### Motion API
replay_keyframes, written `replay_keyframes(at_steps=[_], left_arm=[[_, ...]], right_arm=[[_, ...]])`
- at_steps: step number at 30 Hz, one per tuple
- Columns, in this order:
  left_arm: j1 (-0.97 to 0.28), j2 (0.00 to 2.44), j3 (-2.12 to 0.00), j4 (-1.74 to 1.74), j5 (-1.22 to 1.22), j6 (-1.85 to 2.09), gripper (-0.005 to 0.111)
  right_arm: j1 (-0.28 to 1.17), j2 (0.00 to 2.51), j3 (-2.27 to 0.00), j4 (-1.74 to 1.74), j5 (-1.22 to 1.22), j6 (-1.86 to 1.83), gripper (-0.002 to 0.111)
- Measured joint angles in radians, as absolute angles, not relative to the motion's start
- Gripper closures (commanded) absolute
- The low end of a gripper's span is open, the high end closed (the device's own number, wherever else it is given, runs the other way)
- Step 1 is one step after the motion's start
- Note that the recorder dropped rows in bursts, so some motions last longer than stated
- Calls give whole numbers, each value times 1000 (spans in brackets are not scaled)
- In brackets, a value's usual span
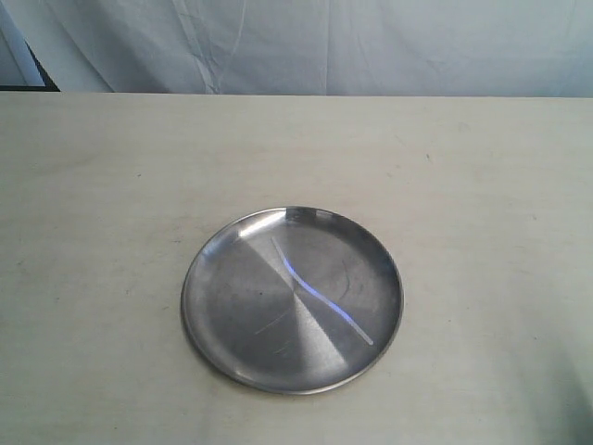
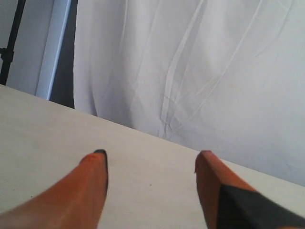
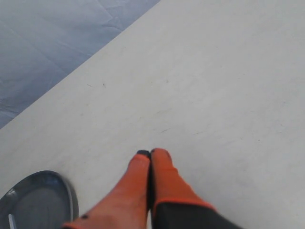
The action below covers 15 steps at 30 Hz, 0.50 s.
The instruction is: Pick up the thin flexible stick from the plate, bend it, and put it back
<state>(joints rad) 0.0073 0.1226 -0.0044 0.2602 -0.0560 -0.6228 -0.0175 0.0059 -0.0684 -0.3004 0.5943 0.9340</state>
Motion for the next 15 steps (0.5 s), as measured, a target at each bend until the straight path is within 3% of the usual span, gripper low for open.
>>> replay_keyframes(at_steps=[15], left_arm=[[7,46,-4,260,-54,-623,53]], right_arm=[[-17,6,-68,-300,594,934,109]])
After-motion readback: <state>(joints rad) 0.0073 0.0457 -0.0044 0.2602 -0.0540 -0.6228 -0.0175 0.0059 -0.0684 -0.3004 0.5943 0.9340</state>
